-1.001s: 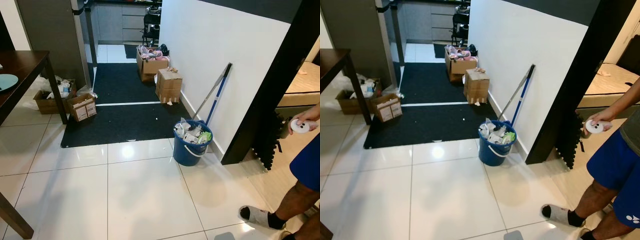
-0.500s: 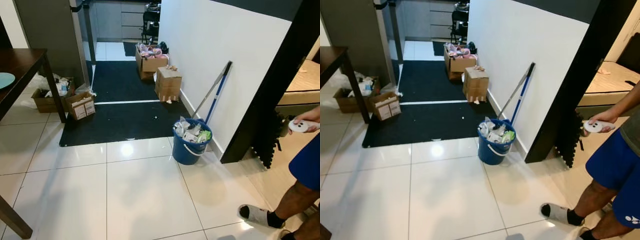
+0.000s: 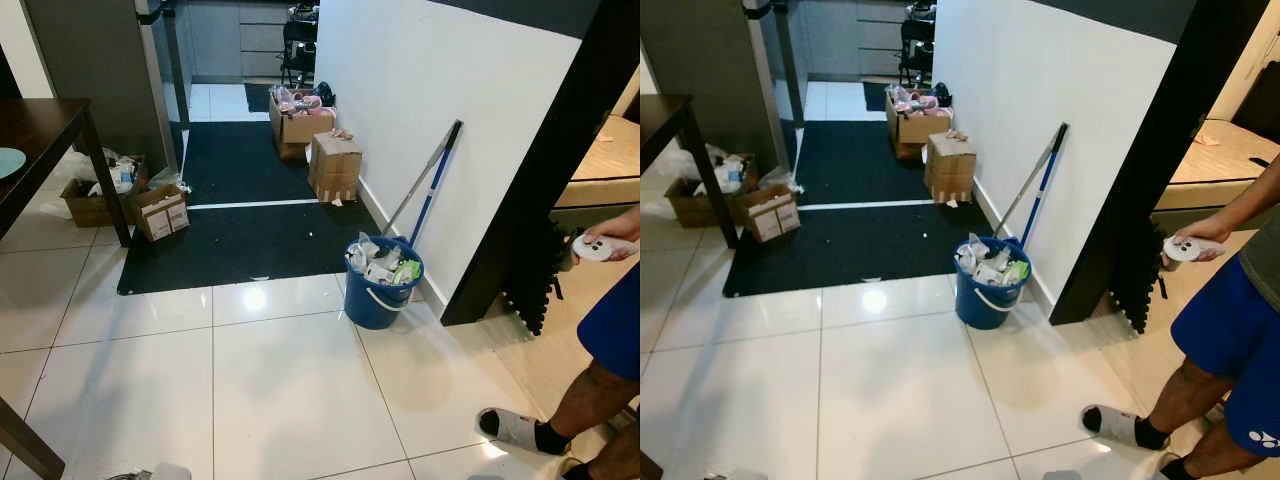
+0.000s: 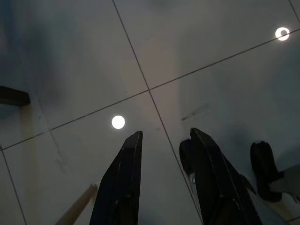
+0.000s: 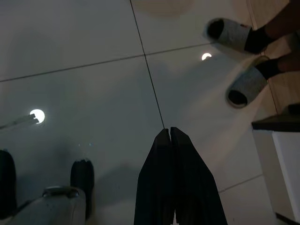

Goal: Setting the table

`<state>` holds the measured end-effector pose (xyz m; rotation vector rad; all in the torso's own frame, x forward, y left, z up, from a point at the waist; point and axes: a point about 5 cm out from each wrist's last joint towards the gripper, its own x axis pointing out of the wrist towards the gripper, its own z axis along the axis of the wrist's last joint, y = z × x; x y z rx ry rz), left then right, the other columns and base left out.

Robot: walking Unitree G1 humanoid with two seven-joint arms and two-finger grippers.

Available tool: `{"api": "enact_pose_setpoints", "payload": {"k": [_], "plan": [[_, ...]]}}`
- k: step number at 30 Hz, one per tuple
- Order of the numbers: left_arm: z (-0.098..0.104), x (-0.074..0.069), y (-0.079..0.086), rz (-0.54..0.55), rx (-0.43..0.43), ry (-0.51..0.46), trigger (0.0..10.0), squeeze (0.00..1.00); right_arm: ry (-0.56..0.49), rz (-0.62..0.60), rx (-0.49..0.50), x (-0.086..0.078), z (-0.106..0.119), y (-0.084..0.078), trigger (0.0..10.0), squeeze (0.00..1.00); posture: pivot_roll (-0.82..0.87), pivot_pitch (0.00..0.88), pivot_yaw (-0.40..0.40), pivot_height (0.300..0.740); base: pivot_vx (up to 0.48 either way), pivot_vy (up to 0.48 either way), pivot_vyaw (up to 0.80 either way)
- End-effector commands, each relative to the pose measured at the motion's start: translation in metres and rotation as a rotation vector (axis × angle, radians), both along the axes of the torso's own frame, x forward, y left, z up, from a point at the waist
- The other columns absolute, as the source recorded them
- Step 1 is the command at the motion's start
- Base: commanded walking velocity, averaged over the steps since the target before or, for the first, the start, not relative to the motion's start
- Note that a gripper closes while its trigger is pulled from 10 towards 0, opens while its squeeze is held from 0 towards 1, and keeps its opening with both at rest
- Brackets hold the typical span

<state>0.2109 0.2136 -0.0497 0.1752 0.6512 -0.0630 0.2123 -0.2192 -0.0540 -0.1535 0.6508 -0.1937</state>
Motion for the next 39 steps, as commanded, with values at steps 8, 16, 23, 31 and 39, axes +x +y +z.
{"api": "enact_pose_setpoints", "payload": {"k": [8,16,23,31,39], "plan": [[-0.0063,-0.0104,0.0011,0.011,0.006,0.021,10.0,0.0,0.006,0.049,-0.006,-0.001,-0.0019,0.007,10.0,0.0,0.04,0.062,-0.008,0.74,0.0,0.0,0.0],[-0.0072,-0.0114,-0.0011,-0.007,0.013,0.023,10.0,0.0,0.006,0.063,-0.011,0.0001,-0.0017,0.0089,10.0,0.0,0.04,0.065,-0.006,0.74,0.436,0.0,0.0],[-0.0072,-0.0103,-0.0017,-0.01,0.015,0.025,10.0,0.0,0.014,0.063,-0.018,-0.0028,-0.003,0.0071,10.0,0.0,0.04,0.067,-0.006,0.74,0.462,0.0,0.0],[-0.0079,-0.0112,-0.0014,-0.009,0.019,0.03,10.0,0.0,0.017,0.065,-0.02,-0.0034,-0.0035,0.0072,10.0,0.0,0.03,0.068,-0.005,0.74,0.346,0.0,0.0],[-0.0079,-0.0108,-0.0015,-0.01,0.02,0.03,10.0,0.0,0.013,0.079,-0.022,-0.0029,-0.0034,0.0098,10.0,0.0,0.03,0.07,-0.003,0.74,0.338,0.0,0.0]]}}
